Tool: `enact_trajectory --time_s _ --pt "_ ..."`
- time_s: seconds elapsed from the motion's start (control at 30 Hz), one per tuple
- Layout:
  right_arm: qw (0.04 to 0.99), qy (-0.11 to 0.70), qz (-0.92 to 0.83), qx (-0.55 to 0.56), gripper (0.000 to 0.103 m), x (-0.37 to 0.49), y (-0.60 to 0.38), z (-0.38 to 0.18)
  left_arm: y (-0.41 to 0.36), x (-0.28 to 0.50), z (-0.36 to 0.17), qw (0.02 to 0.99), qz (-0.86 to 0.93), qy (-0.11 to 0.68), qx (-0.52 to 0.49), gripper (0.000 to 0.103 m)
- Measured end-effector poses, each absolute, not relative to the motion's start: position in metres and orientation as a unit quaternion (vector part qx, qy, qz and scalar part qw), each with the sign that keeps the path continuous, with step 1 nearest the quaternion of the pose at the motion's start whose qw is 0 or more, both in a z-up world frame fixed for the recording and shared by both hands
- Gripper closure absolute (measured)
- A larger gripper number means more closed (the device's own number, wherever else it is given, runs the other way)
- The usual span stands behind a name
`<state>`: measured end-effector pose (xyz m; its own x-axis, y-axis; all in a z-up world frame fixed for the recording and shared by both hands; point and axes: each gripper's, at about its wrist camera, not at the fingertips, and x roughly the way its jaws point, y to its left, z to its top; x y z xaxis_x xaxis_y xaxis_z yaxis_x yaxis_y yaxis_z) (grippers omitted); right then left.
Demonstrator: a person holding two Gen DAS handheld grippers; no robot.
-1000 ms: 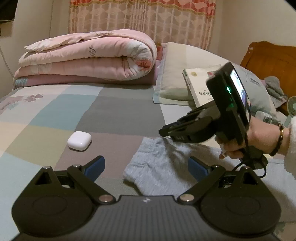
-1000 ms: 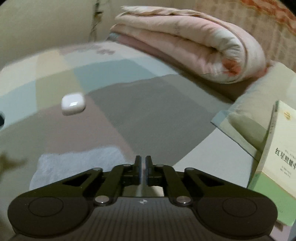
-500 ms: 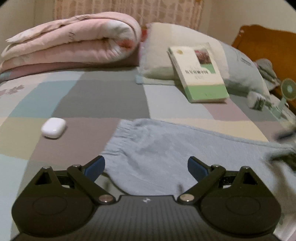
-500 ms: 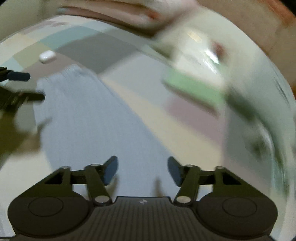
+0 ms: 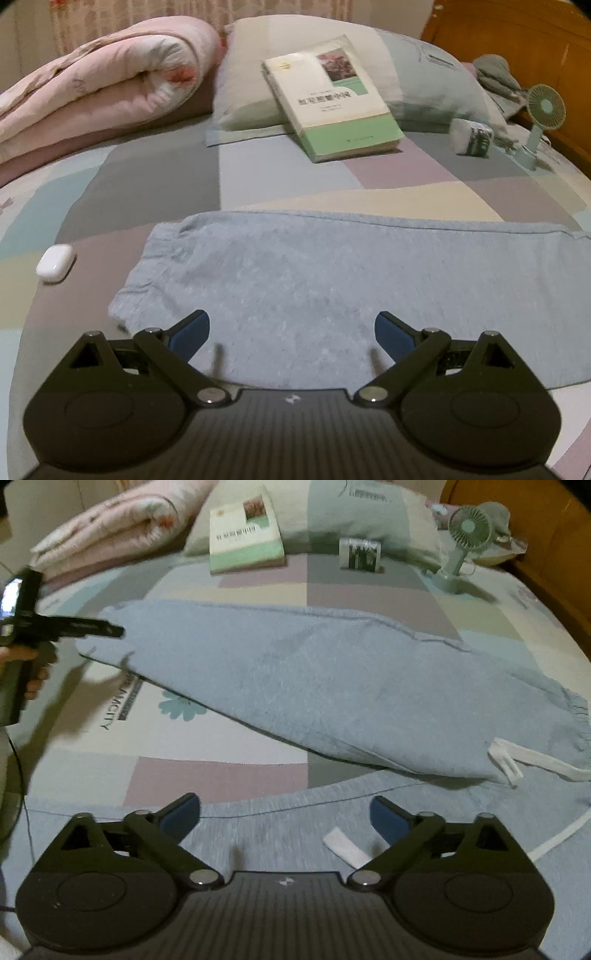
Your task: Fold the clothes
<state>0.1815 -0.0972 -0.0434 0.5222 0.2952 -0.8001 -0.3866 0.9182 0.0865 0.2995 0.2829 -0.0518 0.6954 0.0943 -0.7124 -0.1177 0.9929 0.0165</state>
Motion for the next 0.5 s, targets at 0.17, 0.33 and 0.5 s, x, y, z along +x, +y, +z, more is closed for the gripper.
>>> enact_trajectory --time_s 0.17,0.33,0.5 --pt "0.881 0.427 0.202 -0.009 0.000 0.178 -0.119 -0.039 0.290 0.343 -0.046 0.923 -0.020 0.371 -0.099 0.006" --pt "0.886 0.424 0.189 0.018 0.000 0.174 -0.145 -0.041 0.318 0.381 -0.072 0.907 -0.016 0.397 -0.141 0.006" --pt "0.887 0.427 0.173 0.033 0.000 0.168 -0.171 -0.051 0.371 0.379 -0.082 0.896 0.072 0.398 -0.182 0.007"
